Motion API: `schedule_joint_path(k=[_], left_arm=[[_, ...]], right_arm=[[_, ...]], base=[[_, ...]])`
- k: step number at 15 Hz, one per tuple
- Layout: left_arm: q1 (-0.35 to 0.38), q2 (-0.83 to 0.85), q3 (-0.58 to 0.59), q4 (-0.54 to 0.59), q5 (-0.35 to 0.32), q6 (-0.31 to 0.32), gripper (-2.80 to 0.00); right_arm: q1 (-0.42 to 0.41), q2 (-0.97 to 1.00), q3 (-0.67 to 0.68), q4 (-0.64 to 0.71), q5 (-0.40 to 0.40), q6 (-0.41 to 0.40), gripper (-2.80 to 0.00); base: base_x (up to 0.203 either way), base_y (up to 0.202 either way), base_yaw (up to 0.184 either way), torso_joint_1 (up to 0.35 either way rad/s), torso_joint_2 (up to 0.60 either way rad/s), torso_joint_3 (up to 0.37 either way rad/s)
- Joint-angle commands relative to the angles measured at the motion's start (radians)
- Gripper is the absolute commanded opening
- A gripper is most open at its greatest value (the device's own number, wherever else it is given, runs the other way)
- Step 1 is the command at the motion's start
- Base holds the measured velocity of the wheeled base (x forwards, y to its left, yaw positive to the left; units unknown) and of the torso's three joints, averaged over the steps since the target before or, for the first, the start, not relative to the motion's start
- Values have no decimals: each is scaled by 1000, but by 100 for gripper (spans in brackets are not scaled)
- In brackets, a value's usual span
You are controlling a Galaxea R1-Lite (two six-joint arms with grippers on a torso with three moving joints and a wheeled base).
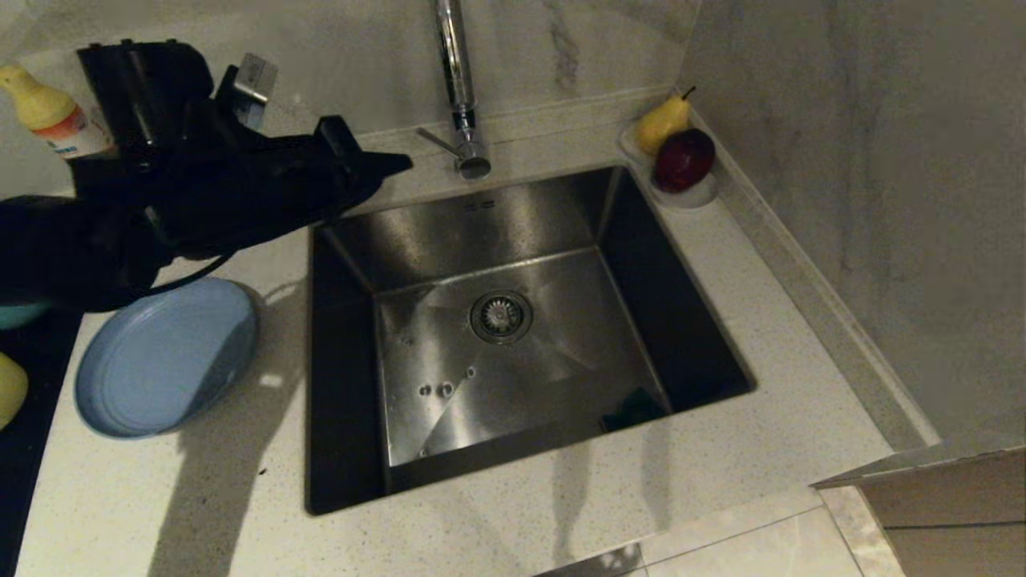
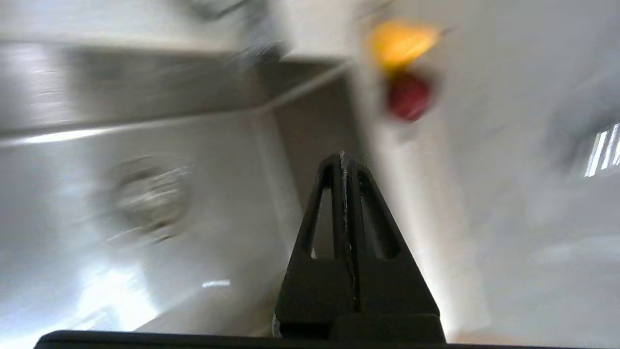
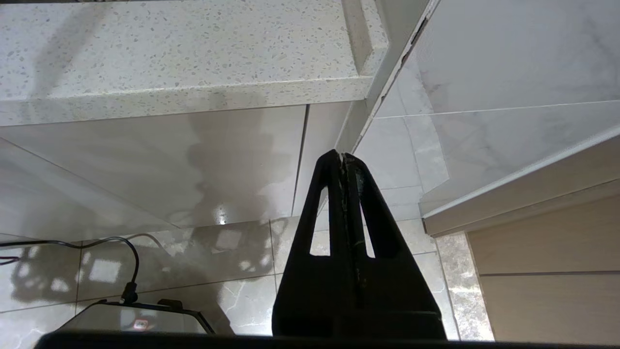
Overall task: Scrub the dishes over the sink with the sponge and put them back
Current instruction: Place the bowl on the plate
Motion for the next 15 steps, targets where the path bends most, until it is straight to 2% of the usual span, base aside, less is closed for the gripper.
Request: schedule_joint_path(k=[1, 2, 3, 6, 8, 10, 15], left_arm=[[-1, -193, 184, 5, 187, 194, -280], [-1, -239, 255, 4, 312, 263, -280], [-1, -294, 307, 3, 392, 293, -280], [5, -469, 423, 5, 494, 306, -280], [9, -562, 495, 8, 592, 302, -280], [10, -631, 558, 9, 647, 301, -280], [12, -774, 676, 16, 714, 303, -280]], right_arm=[[0, 0, 0, 0, 0, -1, -280], [0, 0, 0, 0, 0, -1, -280], [0, 0, 0, 0, 0, -1, -280], [0, 0, 0, 0, 0, -1, -280], [0, 0, 0, 0, 0, -1, -280], [0, 0, 0, 0, 0, -1, -280], [0, 0, 0, 0, 0, -1, -280]], base=[[0, 0, 0, 0, 0, 0], [0, 0, 0, 0, 0, 0], [0, 0, 0, 0, 0, 0], [0, 0, 0, 0, 0, 0], [0, 0, 0, 0, 0, 0], [0, 0, 0, 0, 0, 0], [0, 0, 0, 0, 0, 0]])
